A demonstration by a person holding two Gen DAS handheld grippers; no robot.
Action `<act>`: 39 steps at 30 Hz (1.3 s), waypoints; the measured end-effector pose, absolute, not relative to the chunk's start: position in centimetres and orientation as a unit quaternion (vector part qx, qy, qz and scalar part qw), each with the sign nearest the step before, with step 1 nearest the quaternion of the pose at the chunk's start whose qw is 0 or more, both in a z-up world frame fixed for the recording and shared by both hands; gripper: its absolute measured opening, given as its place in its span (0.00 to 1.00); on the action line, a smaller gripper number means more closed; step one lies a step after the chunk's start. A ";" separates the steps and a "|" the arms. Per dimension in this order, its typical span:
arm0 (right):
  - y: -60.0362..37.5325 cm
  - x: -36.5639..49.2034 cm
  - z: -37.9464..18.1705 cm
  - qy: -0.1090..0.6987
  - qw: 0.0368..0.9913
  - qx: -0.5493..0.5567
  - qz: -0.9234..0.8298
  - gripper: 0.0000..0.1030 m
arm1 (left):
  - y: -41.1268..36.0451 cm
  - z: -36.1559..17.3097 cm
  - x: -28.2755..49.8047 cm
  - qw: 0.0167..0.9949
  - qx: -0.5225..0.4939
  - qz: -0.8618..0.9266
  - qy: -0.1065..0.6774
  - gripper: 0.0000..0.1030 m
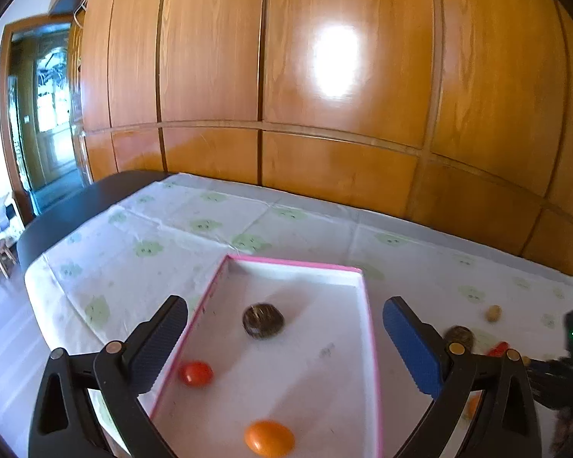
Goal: Organize fruits
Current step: 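Move the brown fruit into the tray and open the left tool, then carry the tan fruit over the tray and open the right tool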
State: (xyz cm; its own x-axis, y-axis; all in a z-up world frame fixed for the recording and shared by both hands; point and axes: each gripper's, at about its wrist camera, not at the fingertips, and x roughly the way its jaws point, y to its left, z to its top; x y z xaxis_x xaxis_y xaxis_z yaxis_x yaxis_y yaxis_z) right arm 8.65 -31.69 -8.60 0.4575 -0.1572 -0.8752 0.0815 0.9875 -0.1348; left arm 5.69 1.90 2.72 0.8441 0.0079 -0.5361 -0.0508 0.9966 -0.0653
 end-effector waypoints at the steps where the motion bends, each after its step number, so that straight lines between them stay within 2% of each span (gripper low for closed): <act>1: -31.7 8.6 -8.6 0.515 0.853 -0.037 -0.071 0.24 | 1.8 2.7 5.2 0.959 -0.041 0.012 0.279 1.00; 17: -30.7 7.7 -8.6 0.502 0.859 -0.062 -0.082 0.24 | 1.3 1.3 1.1 0.954 -0.030 -0.033 0.298 1.00; 20: -31.1 7.4 -7.8 0.509 0.855 -0.042 -0.086 0.24 | 1.3 1.2 0.8 0.952 -0.029 -0.037 0.301 1.00; 23: -30.9 6.3 -6.0 0.484 0.871 -0.020 -0.086 0.24 | 1.6 1.3 0.5 0.954 -0.030 -0.035 0.296 1.00; 30: -25.3 5.1 -2.2 0.439 0.898 -0.002 -0.002 0.24 | 2.7 1.6 0.3 0.957 -0.035 -0.015 0.288 1.00; 39: -16.8 6.5 -0.2 0.426 0.897 -0.001 0.118 0.24 | 4.1 1.7 -0.2 0.958 -0.031 0.007 0.285 1.00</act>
State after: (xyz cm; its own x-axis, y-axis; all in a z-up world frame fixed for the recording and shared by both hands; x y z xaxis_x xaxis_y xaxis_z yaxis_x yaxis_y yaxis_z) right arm 6.54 -16.77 -0.18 0.6096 0.2104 -0.7643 -0.2114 0.9724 0.0990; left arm -0.22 4.07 1.73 0.8372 -0.0043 -0.5468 -0.0313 0.9980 -0.0558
